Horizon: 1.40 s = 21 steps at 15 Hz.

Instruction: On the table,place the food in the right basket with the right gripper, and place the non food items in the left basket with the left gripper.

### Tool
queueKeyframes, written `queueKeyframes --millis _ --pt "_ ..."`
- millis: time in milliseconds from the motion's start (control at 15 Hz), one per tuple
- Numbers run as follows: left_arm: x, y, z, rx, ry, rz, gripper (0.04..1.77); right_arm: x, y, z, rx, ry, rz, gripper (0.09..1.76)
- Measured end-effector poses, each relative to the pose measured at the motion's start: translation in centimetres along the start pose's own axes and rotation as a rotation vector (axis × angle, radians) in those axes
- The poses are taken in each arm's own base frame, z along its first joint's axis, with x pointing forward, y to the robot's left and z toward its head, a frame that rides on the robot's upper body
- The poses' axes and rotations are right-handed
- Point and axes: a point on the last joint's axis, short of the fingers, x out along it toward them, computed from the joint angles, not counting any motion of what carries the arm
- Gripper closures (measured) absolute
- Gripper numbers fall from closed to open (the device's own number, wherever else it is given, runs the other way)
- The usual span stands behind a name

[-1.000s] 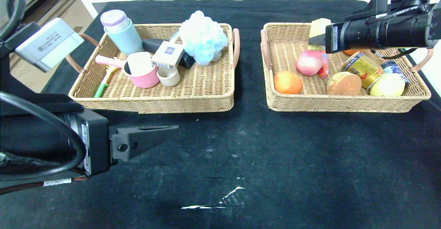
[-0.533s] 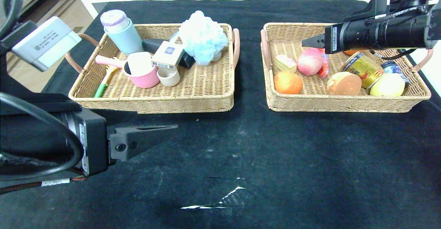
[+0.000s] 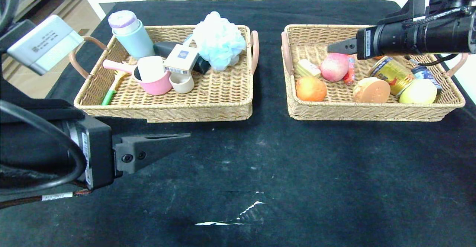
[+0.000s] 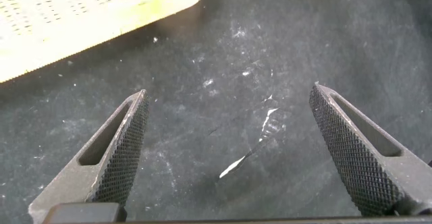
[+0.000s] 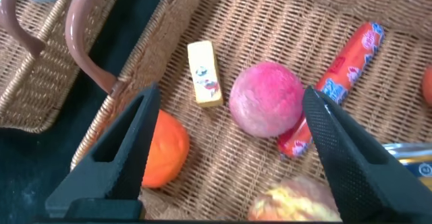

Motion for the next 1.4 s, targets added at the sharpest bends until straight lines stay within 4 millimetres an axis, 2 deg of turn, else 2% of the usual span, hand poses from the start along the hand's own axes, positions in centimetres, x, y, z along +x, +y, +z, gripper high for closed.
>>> queueKeyframes --millis 200,400,600,933,1133,1400 --pt "-1.0 0.0 0.3 0.006 -0.028 -0.002 0.09 -1.5 0.2 -1.1 0.005 0.044 0.001 0.24" --pt "-2.5 -0.1 0.6 0.024 -0.074 -0.002 0.09 -4.4 1.0 -2.4 0.009 0.084 0.020 0.21" --pt "-4.2 -0.1 0.5 0.034 -0.116 0.000 0.09 -8.7 2.0 -3.1 0.007 0.063 0.061 0.19" --pt "-7.7 0.1 -0.7 0.072 -0.180 0.032 0.09 -17.3 3.9 -4.4 -0.011 -0.014 0.106 0.17" --pt "-11.1 0.3 -2.1 0.084 -0.200 0.058 0.09 -22.3 4.7 -6.2 -0.019 -0.066 0.116 0.16" --pt "-16.2 0.4 -4.7 0.126 -0.237 0.152 0.09 -28.3 5.2 -9.7 -0.019 -0.112 0.056 0.15"
